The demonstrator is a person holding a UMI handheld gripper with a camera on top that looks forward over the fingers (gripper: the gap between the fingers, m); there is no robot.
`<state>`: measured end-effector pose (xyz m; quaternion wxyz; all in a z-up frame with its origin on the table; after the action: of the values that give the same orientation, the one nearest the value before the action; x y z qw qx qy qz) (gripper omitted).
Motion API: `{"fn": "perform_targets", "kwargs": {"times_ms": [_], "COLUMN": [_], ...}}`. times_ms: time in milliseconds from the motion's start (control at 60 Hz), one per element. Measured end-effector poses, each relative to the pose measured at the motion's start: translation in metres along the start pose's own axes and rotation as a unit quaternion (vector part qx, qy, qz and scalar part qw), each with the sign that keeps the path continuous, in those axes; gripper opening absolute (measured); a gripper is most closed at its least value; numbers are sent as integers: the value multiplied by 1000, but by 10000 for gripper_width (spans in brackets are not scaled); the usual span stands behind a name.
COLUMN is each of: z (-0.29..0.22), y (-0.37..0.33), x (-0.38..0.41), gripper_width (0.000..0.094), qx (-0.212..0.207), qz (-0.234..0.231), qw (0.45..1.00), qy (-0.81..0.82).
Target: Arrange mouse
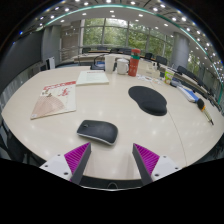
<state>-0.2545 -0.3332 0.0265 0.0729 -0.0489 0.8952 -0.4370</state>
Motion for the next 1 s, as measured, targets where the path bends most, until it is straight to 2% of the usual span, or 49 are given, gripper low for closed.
{"fn": "perform_targets", "kwargs": {"times_ms": [583, 617, 667, 750, 1000], "z": [-82, -85, -87, -91, -94], "y": [76, 78, 80, 82, 80], "x": [-14, -15, -15, -13, -14], "gripper_width": [843, 816, 726, 468, 321], "qx": [-5, -8, -9, -13, 0], "qz": [-35, -40, -43, -52, -72], "qw": [999, 999, 999, 999, 997], "qy": [9, 10, 5, -1, 1]}}
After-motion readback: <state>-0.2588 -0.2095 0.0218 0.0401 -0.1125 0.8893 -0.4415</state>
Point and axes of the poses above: the point between the fingertips, and its own axes, seen from behind it with the camera up: x to the left, z down, y forward, the way the camera looks, the point moved 5 cm from there along -y, backward, against the way the camera looks, and after that the axes turned 10 degrees about x, right-handed, at the moved point
